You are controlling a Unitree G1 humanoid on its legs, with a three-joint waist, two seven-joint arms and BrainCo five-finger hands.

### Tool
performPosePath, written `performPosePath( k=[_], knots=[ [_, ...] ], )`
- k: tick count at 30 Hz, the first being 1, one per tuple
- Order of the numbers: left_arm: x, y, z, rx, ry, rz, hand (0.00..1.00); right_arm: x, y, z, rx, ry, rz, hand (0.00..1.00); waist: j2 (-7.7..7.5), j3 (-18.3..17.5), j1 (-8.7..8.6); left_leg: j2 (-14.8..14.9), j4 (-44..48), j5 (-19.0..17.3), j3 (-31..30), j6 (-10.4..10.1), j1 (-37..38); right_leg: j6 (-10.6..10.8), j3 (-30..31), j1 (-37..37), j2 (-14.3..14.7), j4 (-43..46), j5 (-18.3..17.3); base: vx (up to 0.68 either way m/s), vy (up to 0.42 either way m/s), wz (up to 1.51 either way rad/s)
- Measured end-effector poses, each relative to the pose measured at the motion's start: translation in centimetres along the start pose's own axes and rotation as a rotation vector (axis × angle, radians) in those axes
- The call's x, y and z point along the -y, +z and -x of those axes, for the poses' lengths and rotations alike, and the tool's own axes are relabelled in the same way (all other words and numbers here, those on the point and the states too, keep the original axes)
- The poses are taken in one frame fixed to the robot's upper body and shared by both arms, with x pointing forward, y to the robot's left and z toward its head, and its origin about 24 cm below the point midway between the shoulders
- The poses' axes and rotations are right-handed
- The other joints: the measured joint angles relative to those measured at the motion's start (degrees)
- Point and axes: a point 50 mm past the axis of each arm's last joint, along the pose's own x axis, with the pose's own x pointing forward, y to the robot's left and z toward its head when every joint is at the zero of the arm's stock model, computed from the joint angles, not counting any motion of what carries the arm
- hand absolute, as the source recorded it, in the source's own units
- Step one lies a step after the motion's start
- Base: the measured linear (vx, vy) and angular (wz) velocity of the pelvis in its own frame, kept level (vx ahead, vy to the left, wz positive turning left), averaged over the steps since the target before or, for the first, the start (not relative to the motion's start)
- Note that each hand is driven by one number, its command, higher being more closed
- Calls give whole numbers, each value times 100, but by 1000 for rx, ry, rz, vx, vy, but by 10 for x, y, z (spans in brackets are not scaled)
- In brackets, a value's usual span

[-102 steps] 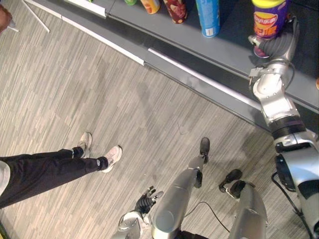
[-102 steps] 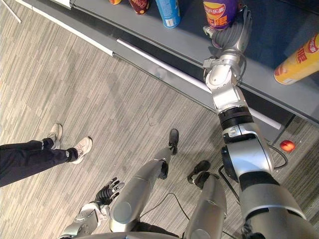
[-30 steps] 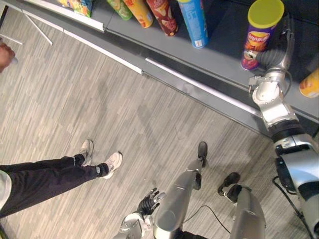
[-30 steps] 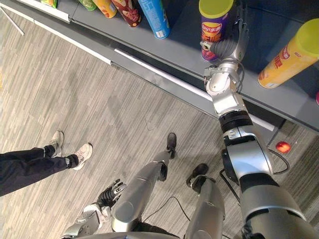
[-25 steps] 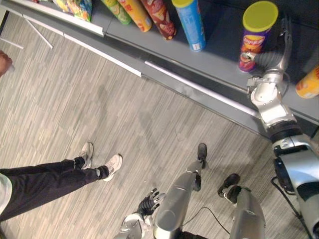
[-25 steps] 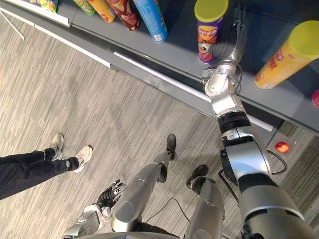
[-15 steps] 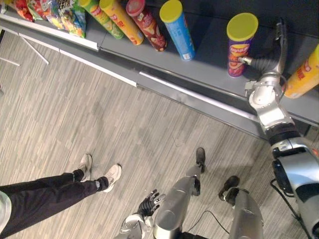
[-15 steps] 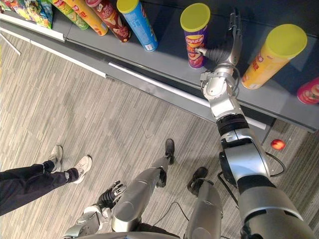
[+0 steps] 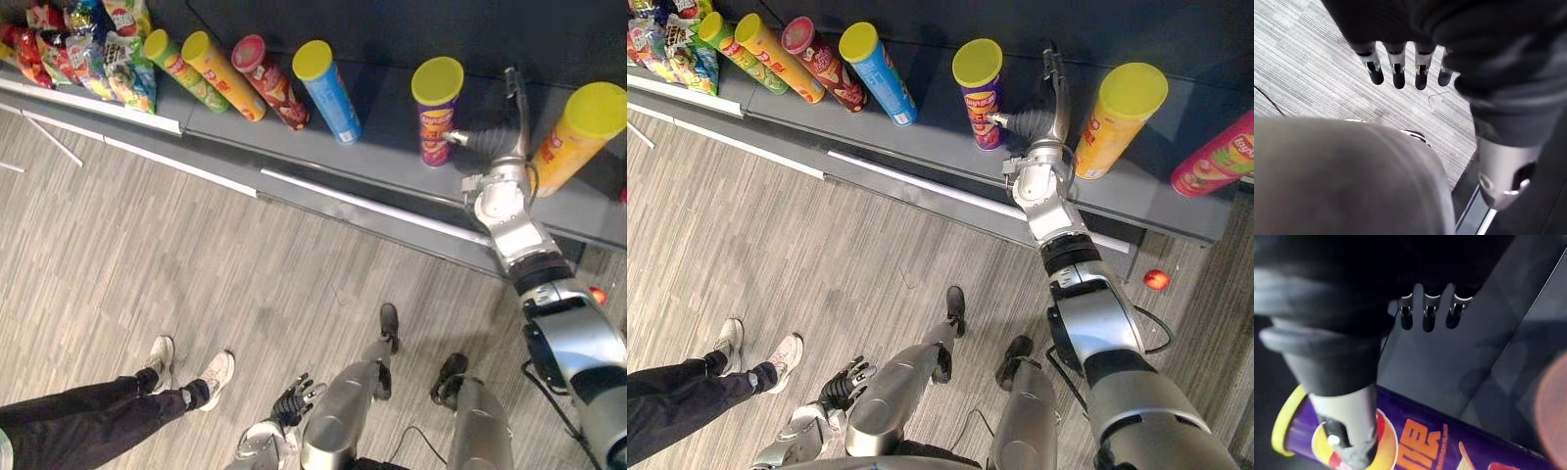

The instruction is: Put the gum and the chips on the shelf.

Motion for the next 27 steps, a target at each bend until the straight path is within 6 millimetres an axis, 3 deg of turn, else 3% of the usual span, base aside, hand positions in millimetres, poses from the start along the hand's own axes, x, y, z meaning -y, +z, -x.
performPosePath(
  k=[14,18,22,27],
  knots=[
    [-5,0,-1,5,38,2,0,-45,14,40,52,173,-134,0,-42,29,-259,30,-156,3,162,-1,415,86,117,418,99,-341,200,21,1,-6],
    [-12,2,0,15,69,17,0,-55,21,51,56,195,-188,0,-202,119,-384,65,-159,-3,213,-10,486,72,144,513,145,-436,267,7,-2,-6],
    [-15,3,0,18,81,26,0,-57,17,62,38,211,-212,0,-269,160,-461,78,-161,-8,268,-13,570,96,180,616,173,-556,357,9,19,-8],
    [-25,4,3,21,116,4,0,-68,19,86,16,238,-286,0,-537,135,-558,119,-163,-103,438,-80,692,114,354,722,241,-737,478,10,25,-18]
  ],
)
